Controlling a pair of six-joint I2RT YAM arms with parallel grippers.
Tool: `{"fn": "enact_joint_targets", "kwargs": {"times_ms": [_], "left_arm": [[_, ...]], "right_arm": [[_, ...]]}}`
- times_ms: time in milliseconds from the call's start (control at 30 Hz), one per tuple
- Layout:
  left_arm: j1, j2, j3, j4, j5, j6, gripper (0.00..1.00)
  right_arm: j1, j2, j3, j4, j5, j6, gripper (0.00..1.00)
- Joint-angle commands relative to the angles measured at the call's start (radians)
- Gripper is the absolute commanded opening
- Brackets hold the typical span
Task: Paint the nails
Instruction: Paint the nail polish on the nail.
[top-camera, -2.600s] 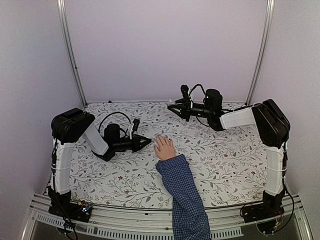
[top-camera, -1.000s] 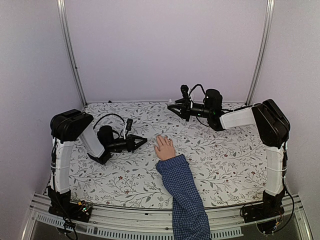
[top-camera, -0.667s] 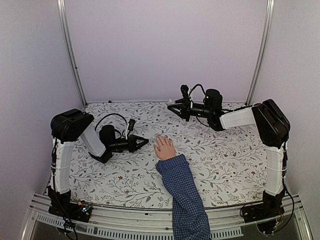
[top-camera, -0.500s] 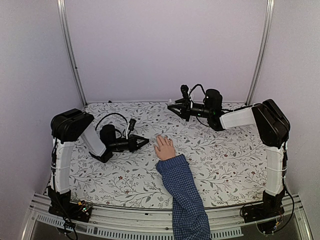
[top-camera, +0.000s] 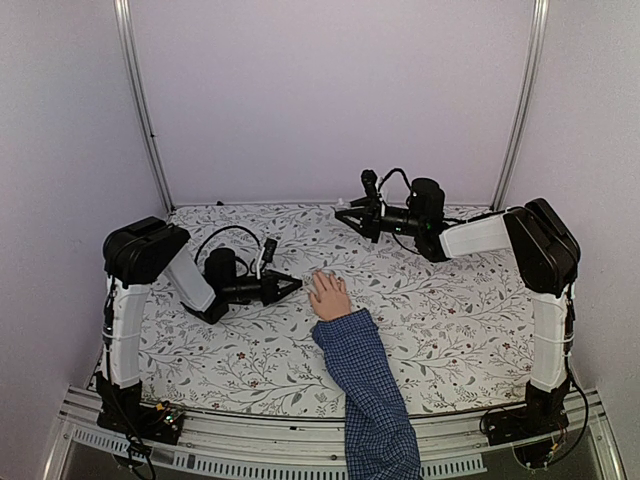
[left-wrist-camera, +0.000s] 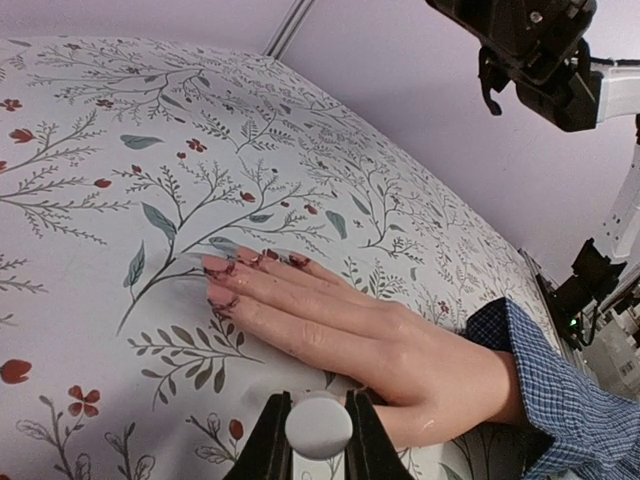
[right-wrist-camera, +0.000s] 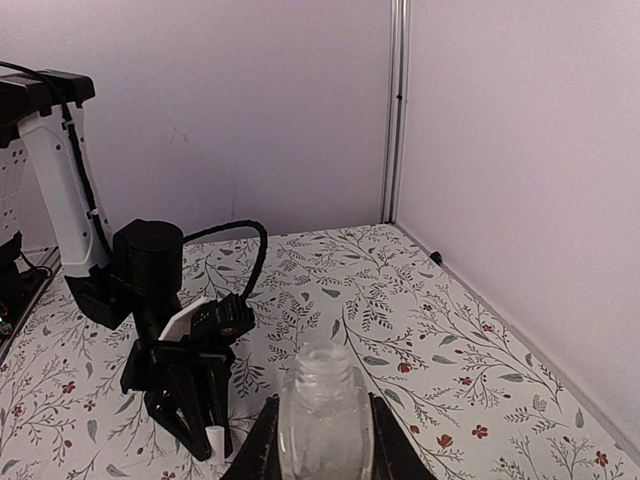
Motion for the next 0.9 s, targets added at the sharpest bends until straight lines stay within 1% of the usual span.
{"fn": "enact_joint_targets", "kwargs": {"times_ms": [0, 333, 633, 867], "left_arm": [[-0.018, 0.010, 0.024, -0.054, -0.018, 0.043, 0.00], [-0.021, 0.002, 0.028, -0.105, -0.032, 0.073, 0.00], [-0.022, -0.024, 0.023, -0.182, -0.045, 0.139, 0.00], [-0.019, -0.024, 0.023, -0.187, -0.044, 0.140, 0.00]], "right_arm": [[0.004, 0.007, -0.007, 0.009, 0.003, -0.005, 0.00], [0.004, 0.007, -0.008, 0.007, 0.004, -0.007, 0.00], [0.005, 0.004, -0.008, 0.007, 0.004, -0.008, 0.00], [0.004, 0.006, -0.008, 0.006, 0.004, -0.009, 0.00]]}}
